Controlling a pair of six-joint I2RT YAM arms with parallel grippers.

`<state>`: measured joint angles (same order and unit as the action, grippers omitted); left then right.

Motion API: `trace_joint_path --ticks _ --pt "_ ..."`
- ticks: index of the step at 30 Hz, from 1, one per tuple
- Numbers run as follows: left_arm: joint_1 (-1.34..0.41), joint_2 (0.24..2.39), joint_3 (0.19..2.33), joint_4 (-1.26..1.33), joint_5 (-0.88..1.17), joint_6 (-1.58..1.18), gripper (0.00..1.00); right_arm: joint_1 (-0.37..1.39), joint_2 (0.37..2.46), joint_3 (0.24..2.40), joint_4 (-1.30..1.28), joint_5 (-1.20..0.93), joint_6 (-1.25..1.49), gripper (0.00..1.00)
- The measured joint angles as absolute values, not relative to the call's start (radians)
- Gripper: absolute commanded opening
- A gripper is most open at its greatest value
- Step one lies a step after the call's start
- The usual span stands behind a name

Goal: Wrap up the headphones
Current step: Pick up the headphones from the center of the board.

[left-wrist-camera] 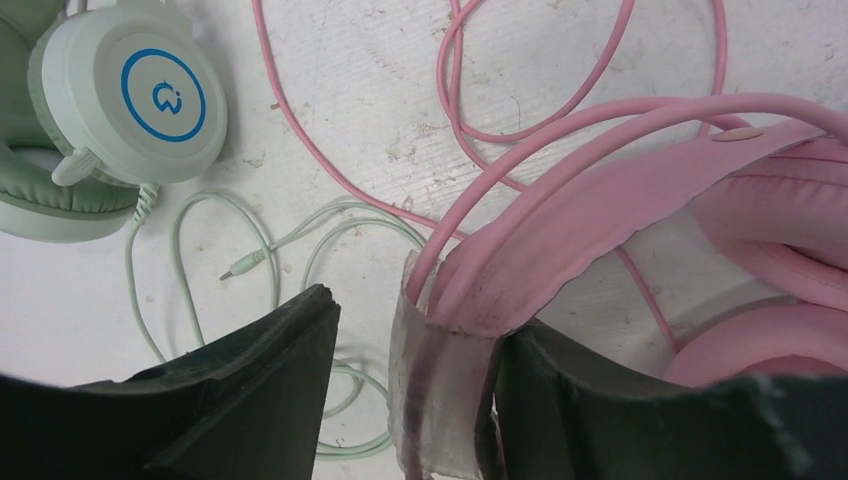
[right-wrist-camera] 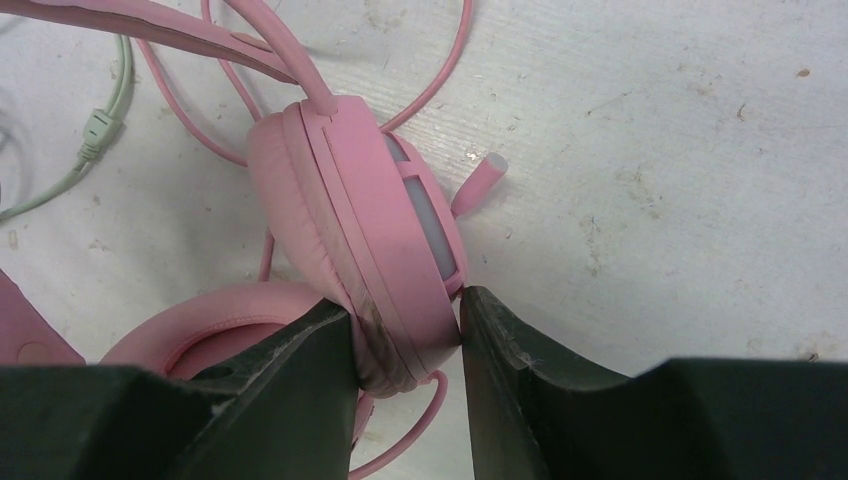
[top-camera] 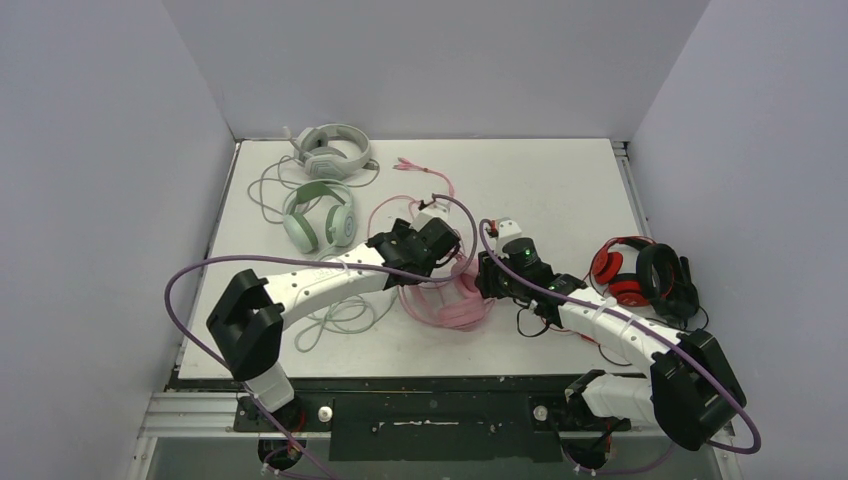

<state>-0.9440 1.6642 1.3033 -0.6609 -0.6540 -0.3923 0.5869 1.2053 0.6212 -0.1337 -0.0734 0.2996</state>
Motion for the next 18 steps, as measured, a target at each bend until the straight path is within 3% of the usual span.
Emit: trace_joint_path --ticks 7,9,18 --pt "-0.950 1.705 1.330 -0.701 -0.657 -0.398 0.22 0.591 1.206 0.623 -0.122 -0.083 0.303 0.39" --pt "-0.950 1.708 1.332 -0.714 -0.664 -0.395 0.00 0.591 1.206 0.623 -0.120 -0.084 0.304 0.40" --pt "-0.952 1.711 1.331 -0.751 -0.681 -0.406 0.00 0.591 1.149 0.629 -0.106 -0.090 0.329 0.68"
